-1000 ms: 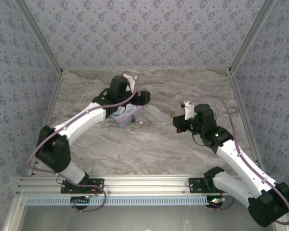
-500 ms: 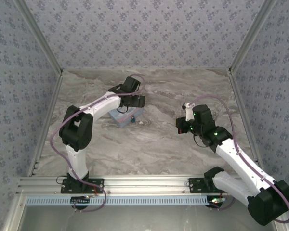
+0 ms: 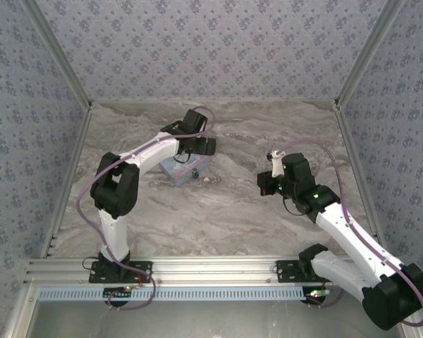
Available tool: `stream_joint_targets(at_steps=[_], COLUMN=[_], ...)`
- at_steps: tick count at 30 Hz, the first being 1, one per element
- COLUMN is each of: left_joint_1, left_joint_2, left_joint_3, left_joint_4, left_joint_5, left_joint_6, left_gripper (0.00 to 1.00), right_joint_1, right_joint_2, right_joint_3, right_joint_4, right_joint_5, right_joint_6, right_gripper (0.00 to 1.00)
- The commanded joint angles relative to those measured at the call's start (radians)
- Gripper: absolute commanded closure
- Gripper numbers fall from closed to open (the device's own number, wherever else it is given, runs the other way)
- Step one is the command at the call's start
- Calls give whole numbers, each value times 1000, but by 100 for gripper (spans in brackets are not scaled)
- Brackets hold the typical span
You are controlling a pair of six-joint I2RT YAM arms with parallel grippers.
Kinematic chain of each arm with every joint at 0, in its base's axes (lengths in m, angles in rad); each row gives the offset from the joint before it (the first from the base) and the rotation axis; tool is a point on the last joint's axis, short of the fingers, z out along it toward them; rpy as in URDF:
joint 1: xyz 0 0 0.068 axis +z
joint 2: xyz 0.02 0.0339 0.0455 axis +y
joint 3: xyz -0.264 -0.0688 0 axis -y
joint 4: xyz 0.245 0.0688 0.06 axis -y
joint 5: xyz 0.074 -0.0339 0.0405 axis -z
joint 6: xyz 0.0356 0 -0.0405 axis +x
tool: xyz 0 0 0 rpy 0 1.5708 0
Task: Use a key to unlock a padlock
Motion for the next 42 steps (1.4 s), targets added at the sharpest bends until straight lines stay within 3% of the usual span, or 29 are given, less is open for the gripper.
stream_joint_targets(at_steps=[1, 16, 30, 36, 42], left_joint_1=[-12, -139, -189, -187, -176], left_joint_2=[24, 1, 45, -86, -309], left_joint_3=[22, -4, 69, -26, -243], left_joint_4=[5, 15, 52, 159, 354], left_joint_5=[70, 207, 377, 374, 289], left_joint_6=[25, 61, 70, 87, 99], left_gripper=[8, 13, 23, 22, 12], right_joint_1=[-7, -47, -63, -62, -45], right_joint_2=[-2, -20, -53, -54, -41], right_joint_3=[0, 10, -18, -34, -58], right_joint_4=[-13, -95, -105, -87, -23], right_joint_5=[16, 55, 58, 26, -23], right_joint_6=[12, 5, 22, 19, 46], right_gripper=[100, 100, 100, 100, 100])
